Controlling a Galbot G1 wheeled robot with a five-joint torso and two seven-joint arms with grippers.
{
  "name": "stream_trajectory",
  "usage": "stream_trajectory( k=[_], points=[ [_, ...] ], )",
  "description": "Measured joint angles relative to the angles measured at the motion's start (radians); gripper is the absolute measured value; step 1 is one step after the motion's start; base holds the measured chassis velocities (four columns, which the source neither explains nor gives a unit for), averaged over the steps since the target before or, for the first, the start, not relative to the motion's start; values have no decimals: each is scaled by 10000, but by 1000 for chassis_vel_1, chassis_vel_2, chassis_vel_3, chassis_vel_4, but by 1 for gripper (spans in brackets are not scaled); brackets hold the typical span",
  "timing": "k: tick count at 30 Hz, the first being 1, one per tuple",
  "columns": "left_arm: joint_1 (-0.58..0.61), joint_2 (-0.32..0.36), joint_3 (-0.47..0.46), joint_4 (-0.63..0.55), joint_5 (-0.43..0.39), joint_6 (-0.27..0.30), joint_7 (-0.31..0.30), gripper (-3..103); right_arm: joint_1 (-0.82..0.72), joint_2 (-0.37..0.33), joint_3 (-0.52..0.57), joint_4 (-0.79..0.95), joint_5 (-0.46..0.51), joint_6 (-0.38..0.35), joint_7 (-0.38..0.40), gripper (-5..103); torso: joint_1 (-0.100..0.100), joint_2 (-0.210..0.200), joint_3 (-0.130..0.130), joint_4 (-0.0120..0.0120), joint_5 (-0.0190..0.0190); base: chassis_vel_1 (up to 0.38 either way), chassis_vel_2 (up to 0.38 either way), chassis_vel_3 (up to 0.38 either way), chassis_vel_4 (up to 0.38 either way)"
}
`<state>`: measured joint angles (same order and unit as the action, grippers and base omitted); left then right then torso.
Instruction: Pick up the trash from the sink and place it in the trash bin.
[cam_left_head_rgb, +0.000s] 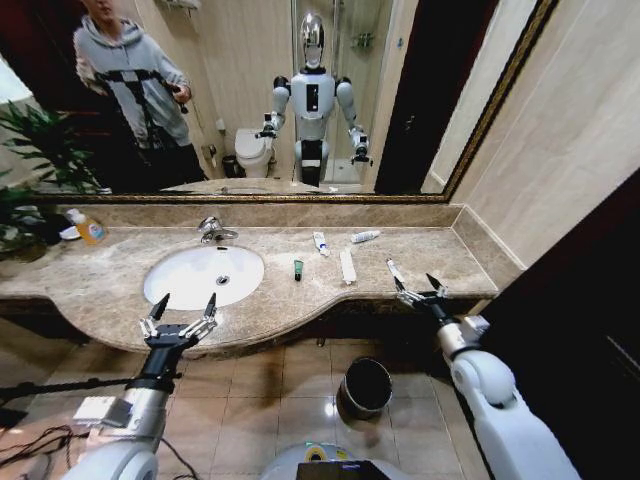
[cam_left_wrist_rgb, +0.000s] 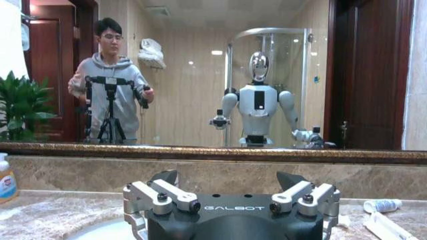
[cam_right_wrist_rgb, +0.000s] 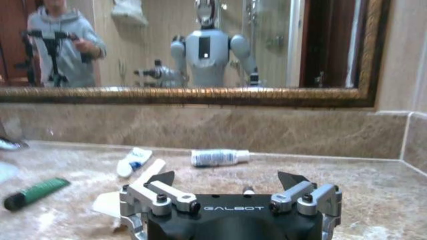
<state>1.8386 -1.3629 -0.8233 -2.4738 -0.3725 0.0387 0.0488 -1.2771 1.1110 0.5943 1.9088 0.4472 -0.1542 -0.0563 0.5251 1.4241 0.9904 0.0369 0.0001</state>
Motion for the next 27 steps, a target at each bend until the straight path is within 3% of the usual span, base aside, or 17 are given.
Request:
stream_trajectory(
  k=[11, 16, 27],
  points=[
    [0, 0, 0, 0, 0, -1, 0, 100, 2702, -212, -1426, -3128, -228, -40, 178, 100, 1, 0, 0, 0, -2, 0, 0, 0, 0],
    [0, 0, 0, 0, 0, 0, 0, 100, 3160, -148, -1638, -4038, -296, 91, 39, 102, 1, 0, 0, 0, 0, 0, 0, 0, 0],
    [0, 0, 0, 0, 0, -1, 0, 100, 3291, -185, -1668, -4560, -369, 247, -126, 71, -1, 0, -1, -1, -2, 0, 0, 0, 0]
  ],
)
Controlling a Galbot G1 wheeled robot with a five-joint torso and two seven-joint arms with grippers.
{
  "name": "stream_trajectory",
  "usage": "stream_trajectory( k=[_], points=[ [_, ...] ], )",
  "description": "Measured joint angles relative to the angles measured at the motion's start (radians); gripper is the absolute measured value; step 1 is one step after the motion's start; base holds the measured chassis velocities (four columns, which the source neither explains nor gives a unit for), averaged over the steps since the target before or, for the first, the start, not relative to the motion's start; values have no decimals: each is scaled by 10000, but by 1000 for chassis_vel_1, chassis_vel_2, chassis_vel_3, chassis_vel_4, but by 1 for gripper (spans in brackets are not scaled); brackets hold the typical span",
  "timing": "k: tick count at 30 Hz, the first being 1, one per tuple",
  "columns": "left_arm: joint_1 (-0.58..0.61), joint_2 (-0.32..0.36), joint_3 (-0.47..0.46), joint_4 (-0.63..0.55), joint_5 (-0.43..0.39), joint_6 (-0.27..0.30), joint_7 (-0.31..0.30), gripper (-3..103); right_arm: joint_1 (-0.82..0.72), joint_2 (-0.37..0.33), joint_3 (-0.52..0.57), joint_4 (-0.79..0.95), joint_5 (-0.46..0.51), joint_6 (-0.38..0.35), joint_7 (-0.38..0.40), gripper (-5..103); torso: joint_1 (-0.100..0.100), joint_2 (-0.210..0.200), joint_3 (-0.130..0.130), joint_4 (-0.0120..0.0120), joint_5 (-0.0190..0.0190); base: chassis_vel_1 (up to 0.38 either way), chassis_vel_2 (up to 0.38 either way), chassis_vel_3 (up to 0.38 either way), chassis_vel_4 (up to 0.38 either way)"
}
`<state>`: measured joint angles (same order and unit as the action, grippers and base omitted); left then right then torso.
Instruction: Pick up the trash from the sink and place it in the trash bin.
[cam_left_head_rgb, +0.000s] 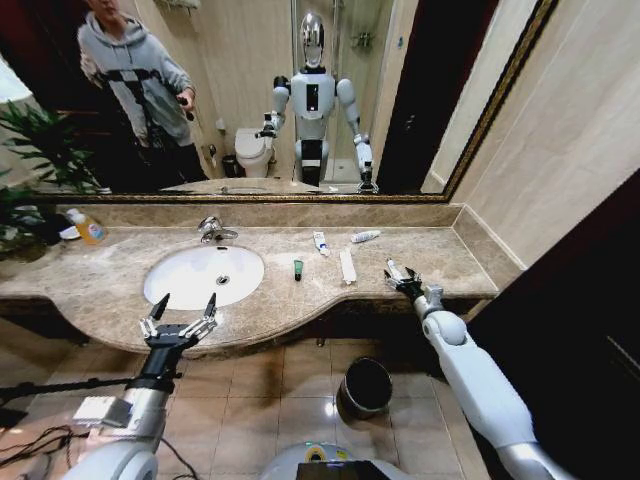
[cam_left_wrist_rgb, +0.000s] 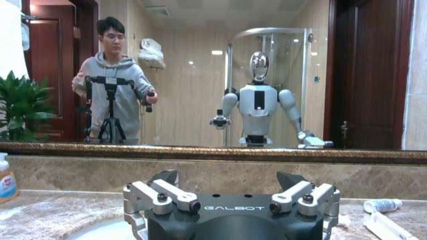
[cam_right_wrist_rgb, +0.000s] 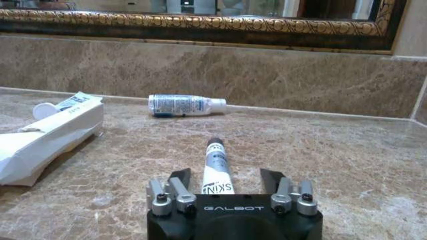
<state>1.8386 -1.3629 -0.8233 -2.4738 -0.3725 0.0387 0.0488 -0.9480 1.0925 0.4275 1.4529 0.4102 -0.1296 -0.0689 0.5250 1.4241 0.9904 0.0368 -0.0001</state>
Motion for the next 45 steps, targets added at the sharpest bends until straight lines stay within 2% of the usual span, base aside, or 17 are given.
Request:
stream_trajectory(
  k=[2, 6, 10, 13, 16, 18, 19, 27, 39, 45],
  points=[
    [0, 0, 0, 0, 0, 0, 0, 100, -18, 7, 13, 12, -3, 1, -10, 71, 0, 0, 0, 0, 0, 0, 0, 0, 0],
    [0, 0, 0, 0, 0, 0, 0, 100, -68, 63, 70, 125, -11, -11, -4, 56, 0, 0, 0, -1, 1, 0, 0, 0, 0],
    [0, 0, 0, 0, 0, 0, 0, 100, -92, 61, 110, 185, -12, -22, 4, 47, 0, 0, 0, 0, 0, 0, 0, 0, 0],
    [0, -1, 0, 0, 0, 0, 0, 100, -184, 56, 221, 257, -16, -22, 10, 36, 0, 0, 0, -1, 0, 0, 0, 0, 0],
    [0, 0, 0, 0, 0, 0, 0, 100, -249, 46, 295, 306, -17, -21, 11, 32, 0, 0, 0, 0, 1, 0, 0, 0, 0],
    [0, 0, 0, 0, 0, 0, 0, 100, -297, 26, 347, 342, -16, -12, 5, 24, 0, 0, 0, 0, -1, 0, 0, 0, 0],
    [0, 0, 0, 0, 0, 0, 0, 100, -297, 26, 347, 342, -16, -12, 5, 24, 0, 0, 0, 0, -1, 0, 0, 0, 0],
    [0, 0, 0, 0, 0, 0, 0, 100, -545, -60, 630, 602, 62, 1, 3, 3, 0, 0, 0, -1, 3, 0, 0, 0, 0],
    [0, 0, 0, 0, 0, 0, 0, 100, -1685, -220, 1580, 1998, 510, 0, 9, 0, 0, 0, 0, 0, -1, 0, 0, 0, 0],
    [0, 0, 0, 0, 0, 0, 0, 100, -3422, 219, 2122, 3390, 660, 437, 139, 0, 0, 1, -1, -1, 0, 0, 0, 0, 0]
  ],
)
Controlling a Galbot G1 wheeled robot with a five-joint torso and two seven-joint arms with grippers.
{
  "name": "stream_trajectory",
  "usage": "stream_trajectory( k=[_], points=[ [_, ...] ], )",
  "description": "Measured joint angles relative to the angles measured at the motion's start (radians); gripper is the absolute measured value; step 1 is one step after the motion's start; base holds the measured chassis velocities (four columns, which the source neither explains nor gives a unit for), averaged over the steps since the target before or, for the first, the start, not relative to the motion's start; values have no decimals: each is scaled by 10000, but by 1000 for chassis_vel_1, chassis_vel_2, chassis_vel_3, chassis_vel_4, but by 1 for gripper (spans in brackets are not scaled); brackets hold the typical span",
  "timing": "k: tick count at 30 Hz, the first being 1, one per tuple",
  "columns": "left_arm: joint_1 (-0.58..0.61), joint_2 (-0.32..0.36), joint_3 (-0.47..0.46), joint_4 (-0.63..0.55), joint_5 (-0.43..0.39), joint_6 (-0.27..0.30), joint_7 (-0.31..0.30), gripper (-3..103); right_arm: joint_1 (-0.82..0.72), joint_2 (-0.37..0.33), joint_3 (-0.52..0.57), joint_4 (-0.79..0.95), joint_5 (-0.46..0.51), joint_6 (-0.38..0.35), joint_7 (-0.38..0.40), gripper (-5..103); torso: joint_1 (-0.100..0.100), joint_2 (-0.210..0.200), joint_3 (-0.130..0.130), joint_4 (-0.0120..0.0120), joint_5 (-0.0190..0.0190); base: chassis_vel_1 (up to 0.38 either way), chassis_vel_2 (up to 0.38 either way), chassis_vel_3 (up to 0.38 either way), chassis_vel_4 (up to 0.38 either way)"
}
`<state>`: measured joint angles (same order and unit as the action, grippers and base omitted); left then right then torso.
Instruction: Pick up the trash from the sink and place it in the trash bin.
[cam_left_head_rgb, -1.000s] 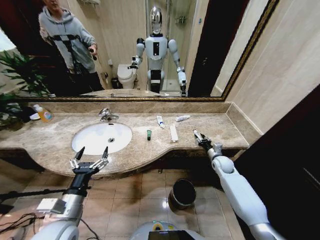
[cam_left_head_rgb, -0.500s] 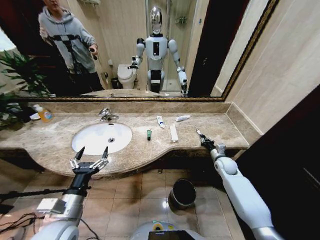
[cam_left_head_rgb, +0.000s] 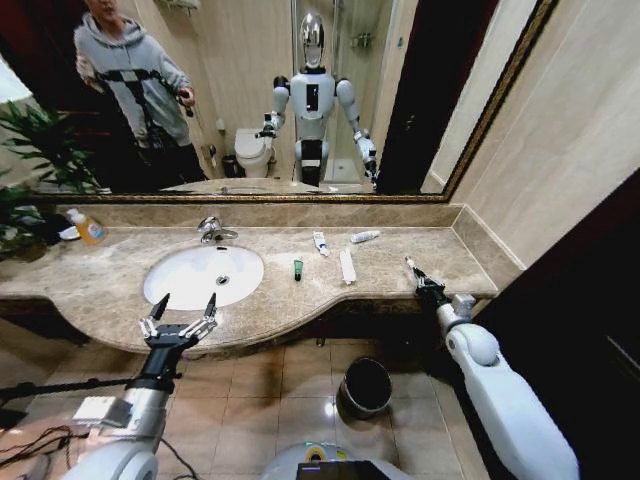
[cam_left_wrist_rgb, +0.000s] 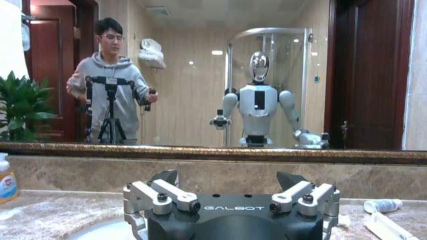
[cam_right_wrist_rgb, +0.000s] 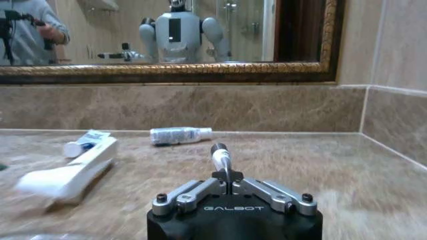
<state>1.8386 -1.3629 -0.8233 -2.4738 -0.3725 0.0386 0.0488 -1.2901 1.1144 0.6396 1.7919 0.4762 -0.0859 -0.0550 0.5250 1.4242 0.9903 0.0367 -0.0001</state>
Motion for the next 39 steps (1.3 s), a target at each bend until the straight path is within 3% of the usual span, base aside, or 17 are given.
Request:
stream_trajectory(
  k=[3, 6, 10, 12, 16, 23, 35, 39],
  points=[
    [0, 0, 0, 0, 0, 0, 0, 100, -708, 257, 168, 457, 0, 348, 34, 0, 0, 1, 0, -1, -1, 0, 0, 0, 0],
    [0, 0, 0, 0, 0, 0, -1, 100, -1740, 748, 404, 977, 2, 1202, -28, 0, -1, 1, 0, 1, 0, 0, 0, 0, 0],
    [0, 0, 0, 0, 0, 1, 0, 100, -2882, 1138, 488, 1126, -175, 2031, -802, 0, -1, 2, 0, -1, -2, 0, 0, 0, 0],
    [0, 1, 0, 0, 0, 1, 0, 100, -3174, 1264, 462, 975, -386, 2281, -991, 0, -1, 2, -1, -2, -4, 0, 0, 0, 0],
    [0, 0, 1, 0, 0, 0, 0, 100, -3421, 1991, 129, -1045, -1758, 3402, -1483, 0, -1, 2, 0, 0, 4, 0, 0, 0, 0],
    [0, 0, 0, 0, 0, 0, 0, 100, -2992, 2224, -257, -3340, -2396, 3733, -1479, 0, 0, 2, 1, 0, 0, 0, 0, 0, 0],
    [0, 0, 0, 0, 0, 0, 0, 100, -1613, 2055, -776, -5724, -3261, 3559, -1630, 0, 0, 0, 1, 1, 0, 0, 0, 0, 0],
    [0, 0, 0, 0, 0, 0, 1, 100, -777, 2123, -1047, -7392, -4239, 3544, -1559, 0, 0, 0, 2, -1, 1, 0, 0, 0, 0]
  ],
)
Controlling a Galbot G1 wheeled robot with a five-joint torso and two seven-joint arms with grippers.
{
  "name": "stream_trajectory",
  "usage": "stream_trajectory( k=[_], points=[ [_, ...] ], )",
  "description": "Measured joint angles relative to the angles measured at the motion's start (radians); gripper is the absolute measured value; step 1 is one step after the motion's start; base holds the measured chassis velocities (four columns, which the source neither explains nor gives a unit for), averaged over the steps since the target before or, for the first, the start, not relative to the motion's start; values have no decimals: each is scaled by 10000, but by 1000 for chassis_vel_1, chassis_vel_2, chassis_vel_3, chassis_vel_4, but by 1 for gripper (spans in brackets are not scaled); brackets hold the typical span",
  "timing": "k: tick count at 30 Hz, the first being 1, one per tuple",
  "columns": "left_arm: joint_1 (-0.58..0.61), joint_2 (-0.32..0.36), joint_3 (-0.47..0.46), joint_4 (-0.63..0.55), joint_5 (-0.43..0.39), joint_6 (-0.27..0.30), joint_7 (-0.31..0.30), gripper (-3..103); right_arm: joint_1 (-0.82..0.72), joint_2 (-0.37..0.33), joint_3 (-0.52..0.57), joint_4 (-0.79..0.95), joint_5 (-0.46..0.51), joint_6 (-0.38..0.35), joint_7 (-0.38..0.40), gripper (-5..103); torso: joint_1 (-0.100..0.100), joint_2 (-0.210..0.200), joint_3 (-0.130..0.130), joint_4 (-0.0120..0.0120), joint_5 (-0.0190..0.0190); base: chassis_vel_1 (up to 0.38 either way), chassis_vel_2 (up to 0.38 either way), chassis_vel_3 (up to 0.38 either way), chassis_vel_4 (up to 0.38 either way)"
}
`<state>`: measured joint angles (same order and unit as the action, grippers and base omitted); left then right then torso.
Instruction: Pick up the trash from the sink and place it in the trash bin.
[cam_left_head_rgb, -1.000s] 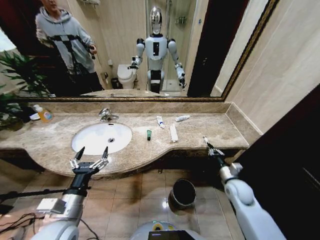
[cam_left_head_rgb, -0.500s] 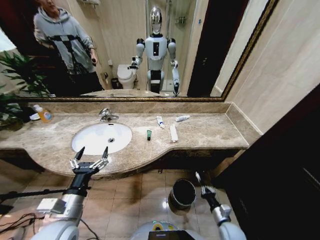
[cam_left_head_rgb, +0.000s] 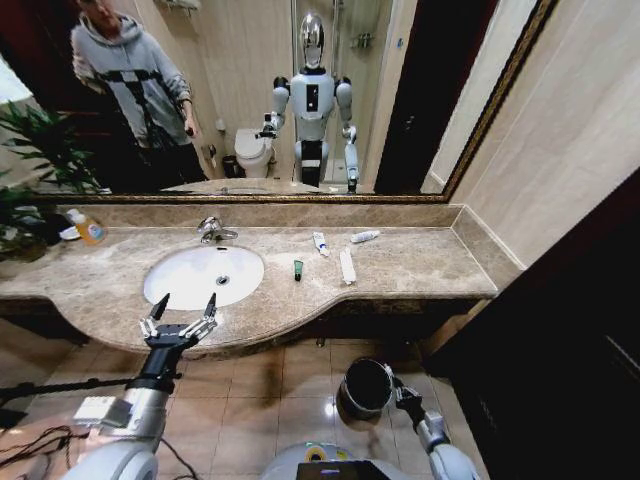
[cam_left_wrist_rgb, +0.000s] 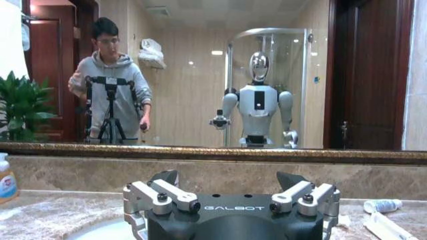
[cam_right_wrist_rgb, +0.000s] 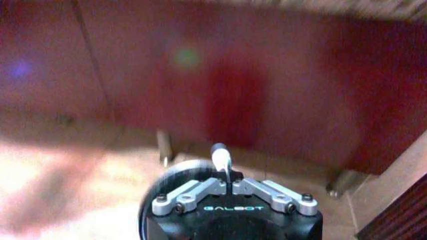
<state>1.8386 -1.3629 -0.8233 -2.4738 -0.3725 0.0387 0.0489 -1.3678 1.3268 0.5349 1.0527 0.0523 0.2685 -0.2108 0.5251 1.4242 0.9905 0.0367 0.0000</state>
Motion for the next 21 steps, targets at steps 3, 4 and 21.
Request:
stream_trajectory(
  k=[3, 4, 21],
  points=[
    [0, 0, 0, 0, 0, 0, 0, 100, 1126, 203, -234, -2032, -868, 337, 125, 0, 0, 0, 0, 0, 0, 0, 0, 0, 0],
    [0, 0, 0, 0, 0, 0, 0, 100, 1126, 203, -234, -2032, -868, 337, 125, 0, 0, 0, 0, 0, 0, 0, 0, 0, 0],
    [0, 0, 0, 0, 0, 0, 0, 100, 3668, 1347, -323, -5427, -2660, 365, 111, 16, 1, 0, 0, 2, -3, 0, 0, 0, 0]
  ],
)
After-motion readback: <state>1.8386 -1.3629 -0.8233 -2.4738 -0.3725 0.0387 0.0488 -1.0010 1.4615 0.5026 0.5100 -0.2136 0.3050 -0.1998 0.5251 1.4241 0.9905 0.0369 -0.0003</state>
